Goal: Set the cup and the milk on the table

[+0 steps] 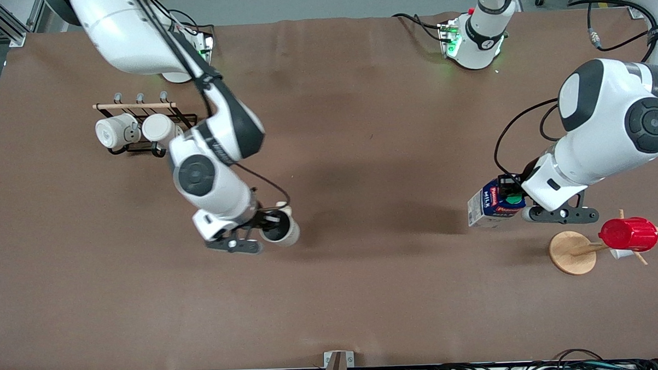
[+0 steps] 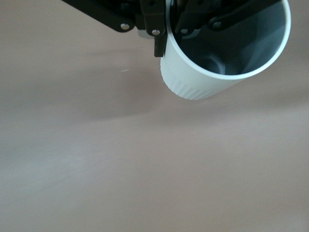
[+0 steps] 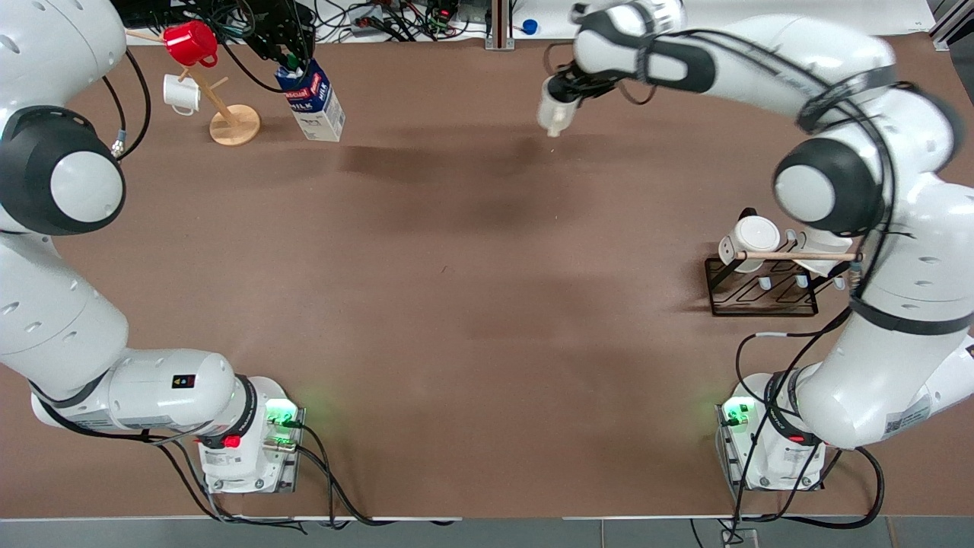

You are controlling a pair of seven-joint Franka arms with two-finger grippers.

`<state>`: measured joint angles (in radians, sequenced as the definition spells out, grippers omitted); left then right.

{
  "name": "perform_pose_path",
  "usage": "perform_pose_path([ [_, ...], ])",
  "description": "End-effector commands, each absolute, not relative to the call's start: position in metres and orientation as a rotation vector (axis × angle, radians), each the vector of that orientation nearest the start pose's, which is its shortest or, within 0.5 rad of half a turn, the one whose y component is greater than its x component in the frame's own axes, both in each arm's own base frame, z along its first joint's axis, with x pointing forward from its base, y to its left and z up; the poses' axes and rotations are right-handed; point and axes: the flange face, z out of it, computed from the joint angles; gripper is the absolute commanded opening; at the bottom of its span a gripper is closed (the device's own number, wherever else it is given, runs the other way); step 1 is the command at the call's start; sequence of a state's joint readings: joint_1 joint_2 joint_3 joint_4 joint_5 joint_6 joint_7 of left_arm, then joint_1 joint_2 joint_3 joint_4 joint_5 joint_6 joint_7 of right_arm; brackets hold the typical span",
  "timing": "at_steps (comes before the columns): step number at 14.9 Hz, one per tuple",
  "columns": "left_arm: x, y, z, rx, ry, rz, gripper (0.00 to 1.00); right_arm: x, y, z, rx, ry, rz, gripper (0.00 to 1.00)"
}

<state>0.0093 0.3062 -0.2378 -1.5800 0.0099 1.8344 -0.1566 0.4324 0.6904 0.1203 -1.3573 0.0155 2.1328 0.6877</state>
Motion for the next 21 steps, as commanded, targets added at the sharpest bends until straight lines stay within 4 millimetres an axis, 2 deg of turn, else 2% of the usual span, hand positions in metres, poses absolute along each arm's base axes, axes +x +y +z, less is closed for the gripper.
perform_pose_path([
  [1, 0.629, -0.146, 0.473, -3.198, 0.061, 0.090, 0.20, 0.641, 0.421, 0.305, -3.011, 0.294, -0.072, 0.00],
  [4, 0.626, -0.161, 0.471, -3.194, 0.025, 0.097, 0.20, 0.612, 0.467, 0.284, -3.029, 0.240, -0.075, 0.00],
  [7, 0.625, -0.166, 0.468, -3.192, -0.002, 0.105, 0.20, 0.586, 0.496, 0.272, -3.068, 0.228, -0.098, 0.01],
  [10, 0.623, -0.183, 0.465, -3.192, 0.002, 0.111, 0.20, 0.576, 0.505, 0.250, -3.111, 0.216, -0.118, 0.02],
  [13, 0.623, -0.193, 0.460, -3.192, -0.014, 0.123, 0.20, 0.576, 0.505, 0.246, -3.111, 0.216, -0.119, 0.09],
  [14, 0.624, -0.200, 0.455, -3.190, -0.030, 0.131, 0.20, 0.574, 0.507, 0.242, -3.115, 0.213, -0.115, 0.14],
  [15, 0.626, -0.203, 0.457, -3.193, -0.038, 0.123, 0.20, 0.574, 0.507, 0.242, -3.116, 0.212, -0.112, 0.29],
  [16, 0.626, -0.207, 0.451, -3.192, -0.039, 0.136, 0.20, 0.575, 0.506, 0.245, -3.115, 0.215, -0.114, 0.68],
  [17, 0.627, -0.208, 0.450, -3.193, -0.047, 0.137, 0.20, 0.577, 0.504, 0.249, -3.117, 0.215, -0.124, 1.00],
  [19, 0.625, -0.220, 0.446, -3.190, -0.065, 0.147, 0.20, 0.584, 0.498, 0.275, -3.111, 0.218, -0.167, 1.00],
  [20, 0.626, -0.226, 0.447, -3.193, -0.086, 0.140, 0.20, 0.583, 0.490, 0.290, -3.147, 0.235, -0.144, 1.00],
  [21, 0.627, -0.231, 0.444, -3.193, -0.102, 0.144, 0.20, 0.590, 0.473, 0.309, -3.176, 0.296, -0.115, 1.00],
])
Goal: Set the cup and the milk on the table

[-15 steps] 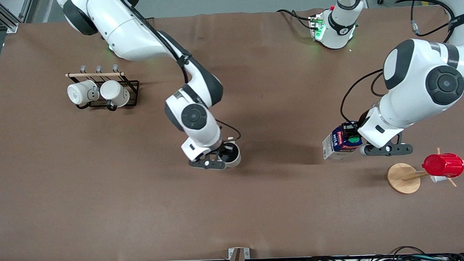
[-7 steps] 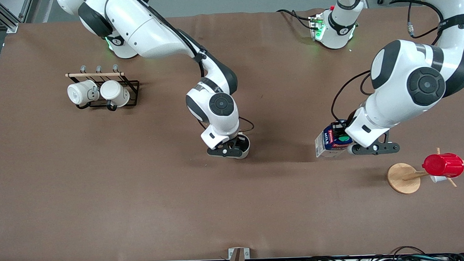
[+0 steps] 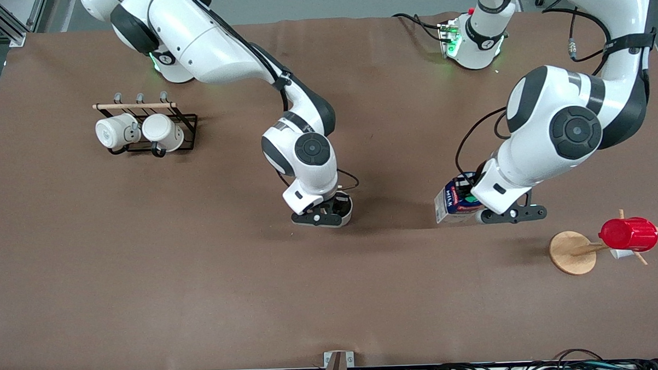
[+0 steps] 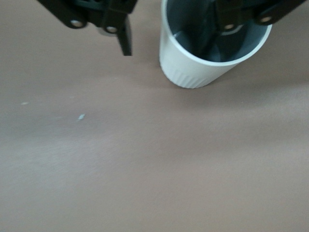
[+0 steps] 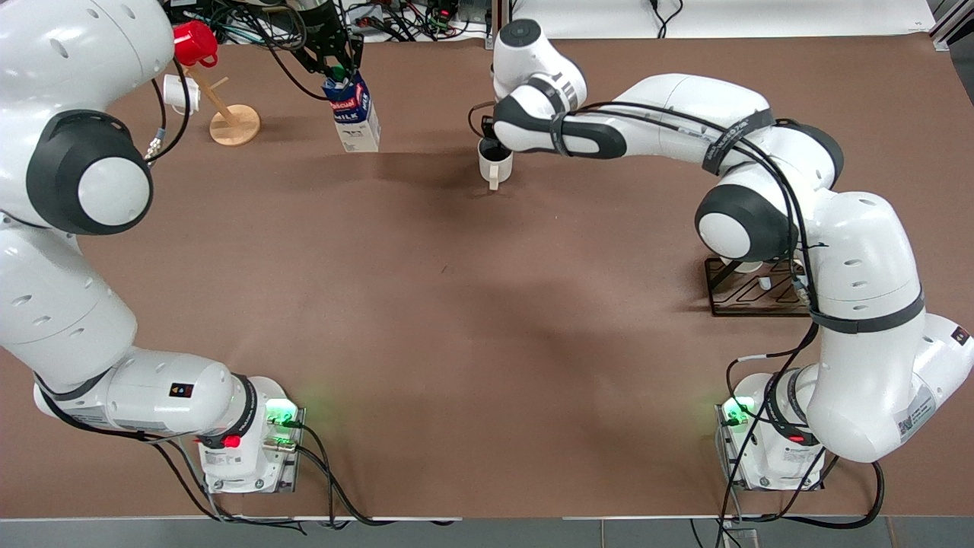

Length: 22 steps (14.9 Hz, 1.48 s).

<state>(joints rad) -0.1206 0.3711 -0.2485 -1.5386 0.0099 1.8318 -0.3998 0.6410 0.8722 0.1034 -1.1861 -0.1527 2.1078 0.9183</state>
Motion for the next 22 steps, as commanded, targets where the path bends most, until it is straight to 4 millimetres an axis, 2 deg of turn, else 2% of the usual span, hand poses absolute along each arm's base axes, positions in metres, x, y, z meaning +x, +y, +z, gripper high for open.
perform_pose_path([
  [1, 0.628, -0.237, 0.447, -3.198, -0.127, 0.135, 0.20, 0.602, 0.449, 0.341, -3.169, 0.388, -0.121, 1.00],
  [2, 0.628, -0.246, 0.443, -3.196, -0.141, 0.144, 0.20, 0.614, 0.424, 0.378, -3.142, 0.469, -0.149, 1.00],
  [4, 0.629, -0.262, 0.439, -3.200, -0.173, 0.148, 0.20, 0.626, 0.375, 0.430, -3.137, 0.620, -0.144, 1.00],
  [6, 0.629, -0.282, 0.433, -3.204, -0.198, 0.149, 0.20, 0.636, 0.313, 0.487, -3.074, 0.905, -0.163, 1.00],
  [7, 0.629, -0.293, 0.433, -3.207, -0.211, 0.145, 0.20, 0.641, 0.277, 0.510, -3.063, 0.960, -0.159, 1.00],
  [8, 0.628, -0.300, 0.426, -3.205, -0.216, 0.157, 0.20, 0.647, 0.234, 0.532, -3.064, 0.960, -0.148, 1.00],
  [10, 0.626, -0.315, 0.419, -3.210, -0.197, 0.155, 0.20, 0.646, 0.182, 0.578, -3.126, 0.727, -0.216, 1.00],
  [12, 0.623, -0.326, 0.410, -3.213, -0.173, 0.158, 0.20, 0.643, 0.116, 0.595, -3.173, 0.656, -0.133, 1.00],
  [14, 0.620, -0.343, 0.399, -3.223, -0.140, 0.146, 0.20, 0.640, 0.052, 0.601, -3.194, 0.498, -0.043, 1.00],
  [16, 0.615, -0.361, 0.393, -3.236, -0.111, 0.123, 0.20, 0.627, -0.001, 0.610, -3.183, 0.409, 0.070, 1.00],
  [17, 0.613, -0.367, 0.388, -3.238, -0.110, 0.121, 0.20, 0.618, -0.025, 0.615, -3.184, 0.421, 0.110, 1.00],
  [19, 0.609, -0.378, 0.380, -3.242, -0.093, 0.121, 0.20, 0.591, -0.052, 0.636, -3.153, 0.464, 0.078, 1.00],
  [20, 0.608, -0.381, 0.378, -3.245, -0.087, 0.115, 0.20, 0.579, -0.070, 0.640, -3.128, 0.504, 0.069, 1.00],
  [22, 0.604, -0.391, 0.370, -3.244, -0.063, 0.124, 0.20, 0.559, -0.090, 0.642, -3.128, 0.441, 0.022, 1.00],
])
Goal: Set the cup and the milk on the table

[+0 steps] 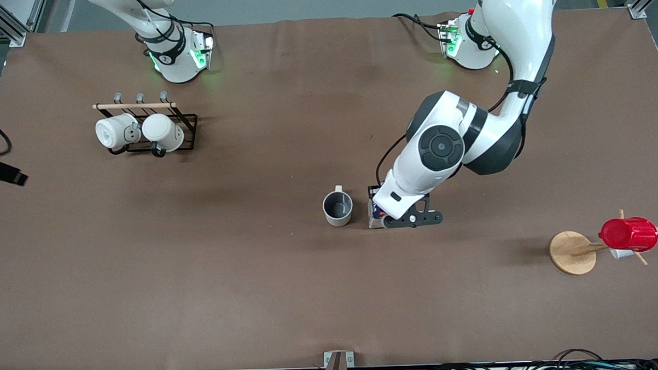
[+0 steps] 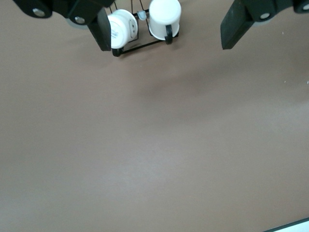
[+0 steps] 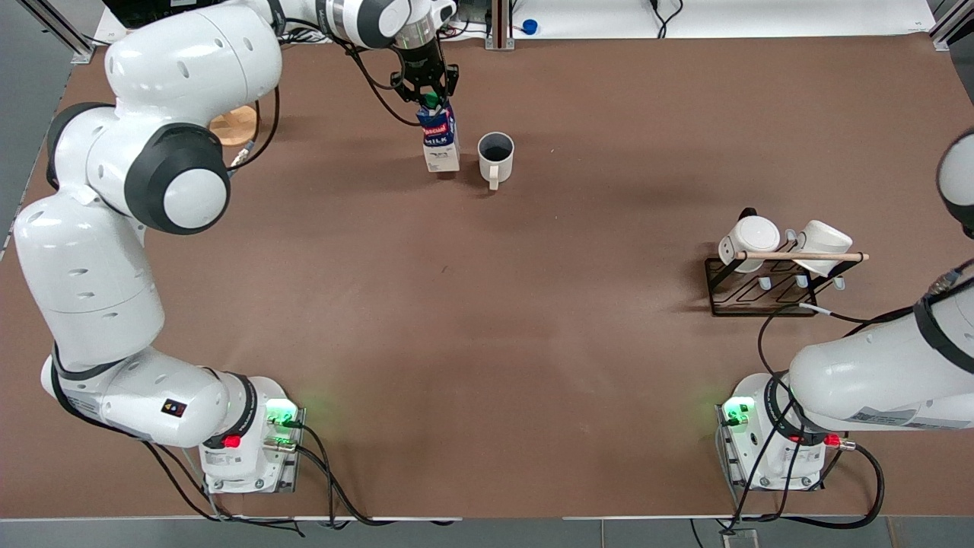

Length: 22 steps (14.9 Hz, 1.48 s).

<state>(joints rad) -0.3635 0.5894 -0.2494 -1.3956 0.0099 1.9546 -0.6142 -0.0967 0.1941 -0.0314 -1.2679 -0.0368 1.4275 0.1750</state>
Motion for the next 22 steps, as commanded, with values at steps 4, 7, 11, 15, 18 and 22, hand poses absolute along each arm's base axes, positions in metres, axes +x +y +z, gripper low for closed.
perform_pose_path([
  [4, 0.600, -0.405, 0.357, -3.254, -0.079, 0.111, 0.20, 0.553, -0.097, 0.635, -3.141, 0.433, 0.014, 1.00],
  [7, 0.598, -0.411, 0.354, -3.257, -0.073, 0.097, 0.21, 0.555, -0.086, 0.635, -3.149, 0.376, 0.009, 1.00],
  [11, 0.595, -0.418, 0.350, -3.253, -0.117, 0.087, 1.00, 0.557, -0.081, 0.638, -3.141, 0.310, -0.037, 1.00],
  [15, 0.600, -0.404, 0.392, -3.261, -0.126, -0.005, 1.00, 0.556, -0.074, 0.639, -3.146, 0.279, -0.062, 1.00],
  [18, 0.615, -0.359, 0.440, -3.247, -0.208, -0.060, 1.00, 0.556, -0.072, 0.639, -3.148, 0.252, -0.059, 1.00],
  [22, 0.631, -0.284, 0.503, -3.231, -0.224, -0.145, 1.00, 0.554, -0.071, 0.639, -3.148, 0.250, -0.040, 1.00],
])
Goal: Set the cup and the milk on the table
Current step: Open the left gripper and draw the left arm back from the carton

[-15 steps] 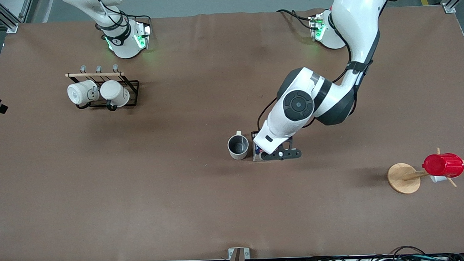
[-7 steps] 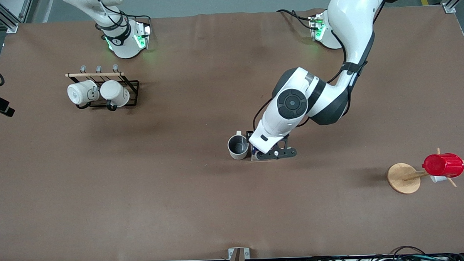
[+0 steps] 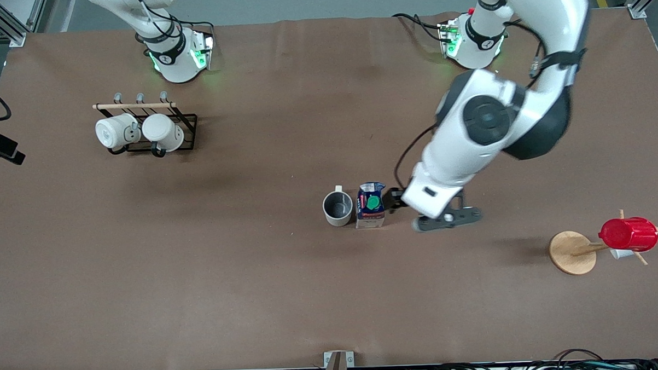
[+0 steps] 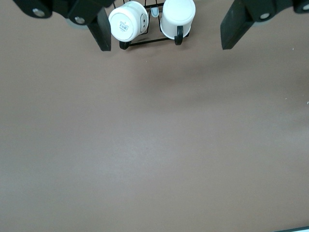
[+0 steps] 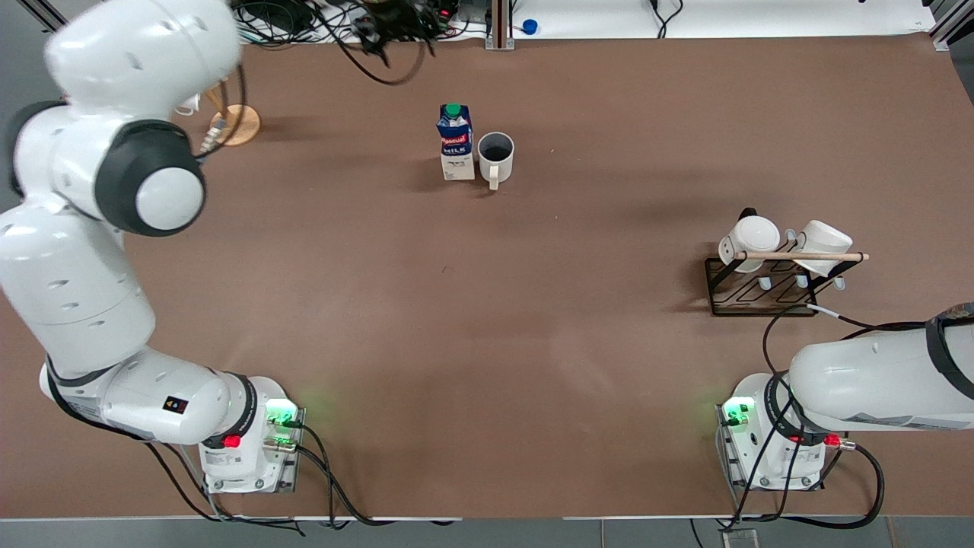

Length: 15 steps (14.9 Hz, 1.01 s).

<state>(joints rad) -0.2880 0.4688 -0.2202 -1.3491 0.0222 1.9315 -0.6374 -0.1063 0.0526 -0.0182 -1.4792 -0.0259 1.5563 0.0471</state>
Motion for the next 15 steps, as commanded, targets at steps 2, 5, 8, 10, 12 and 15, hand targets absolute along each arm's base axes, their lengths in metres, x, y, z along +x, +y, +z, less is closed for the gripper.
perform_pose_path([
  [2, 0.634, -0.235, 0.526, -3.171, -0.164, -0.142, 1.00, 0.555, -0.067, 0.640, -3.149, 0.240, -0.043, 1.00],
  [5, 0.631, -0.179, 0.559, -3.129, -0.113, -0.134, 1.00, 0.555, -0.067, 0.640, -3.147, 0.240, -0.043, 1.00],
  [8, 0.621, -0.133, 0.593, -3.111, -0.102, -0.140, 1.00, 0.555, -0.068, 0.640, -3.147, 0.242, -0.043, 1.00],
  [10, 0.607, -0.111, 0.613, -3.096, -0.091, -0.110, 1.00, 0.555, -0.069, 0.639, -3.147, 0.245, -0.040, 1.00],
  [12, 0.594, -0.097, 0.625, -3.087, -0.019, -0.052, 1.00, 0.555, -0.071, 0.639, -3.147, 0.250, -0.043, 1.00],
  [15, 0.578, -0.089, 0.633, -3.082, 0.057, -0.050, 1.00, 0.555, -0.071, 0.639, -3.147, 0.250, -0.040, 1.00],
])
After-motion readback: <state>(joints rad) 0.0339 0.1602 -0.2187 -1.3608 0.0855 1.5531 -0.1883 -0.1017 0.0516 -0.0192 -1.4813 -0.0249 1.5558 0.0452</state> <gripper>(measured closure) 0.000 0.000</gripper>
